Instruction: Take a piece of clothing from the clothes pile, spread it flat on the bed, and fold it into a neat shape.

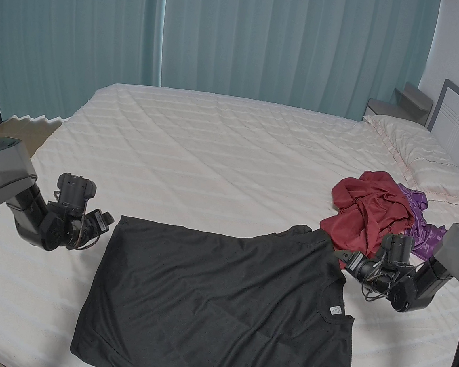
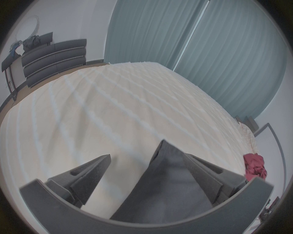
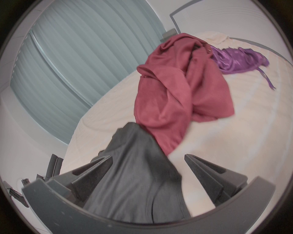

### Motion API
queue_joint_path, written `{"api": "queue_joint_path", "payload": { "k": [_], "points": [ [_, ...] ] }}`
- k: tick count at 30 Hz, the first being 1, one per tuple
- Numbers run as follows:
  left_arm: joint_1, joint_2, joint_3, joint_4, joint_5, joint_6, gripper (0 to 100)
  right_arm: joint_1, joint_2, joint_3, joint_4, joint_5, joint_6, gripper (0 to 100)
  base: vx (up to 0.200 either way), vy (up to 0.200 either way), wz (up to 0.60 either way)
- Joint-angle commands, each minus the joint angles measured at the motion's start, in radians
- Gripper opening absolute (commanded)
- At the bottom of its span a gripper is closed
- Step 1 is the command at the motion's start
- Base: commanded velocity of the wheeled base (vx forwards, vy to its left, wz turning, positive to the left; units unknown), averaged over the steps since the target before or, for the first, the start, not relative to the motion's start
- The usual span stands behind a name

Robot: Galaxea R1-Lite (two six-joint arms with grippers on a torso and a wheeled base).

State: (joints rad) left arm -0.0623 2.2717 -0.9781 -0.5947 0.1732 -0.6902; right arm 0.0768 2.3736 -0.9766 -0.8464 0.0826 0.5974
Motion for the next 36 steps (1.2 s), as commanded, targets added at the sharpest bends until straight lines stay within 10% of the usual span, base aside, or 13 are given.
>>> {"api": "queue_joint_path", "payload": {
  "k": [1, 11, 36],
  "points": [
    [-0.039, -0.327, 0.411, -0.077, -0.116, -0.049, 100, 0.058, -0.295, 0.406, -0.085, 0.005, 0.087, 100, -0.200, 0.000, 0.00],
    [-0.125, -0.383, 0.753, -0.209, -0.130, -0.121, 100, 0.107, -0.317, 0.705, -0.319, -0.003, 0.189, 100, -0.200, 0.000, 0.00],
    [-0.202, 0.012, 0.734, -0.521, -0.047, -0.167, 100, 0.127, -0.248, 0.786, -0.395, 0.002, 0.196, 100, -0.048, 0.000, 0.00]
  ]
}}
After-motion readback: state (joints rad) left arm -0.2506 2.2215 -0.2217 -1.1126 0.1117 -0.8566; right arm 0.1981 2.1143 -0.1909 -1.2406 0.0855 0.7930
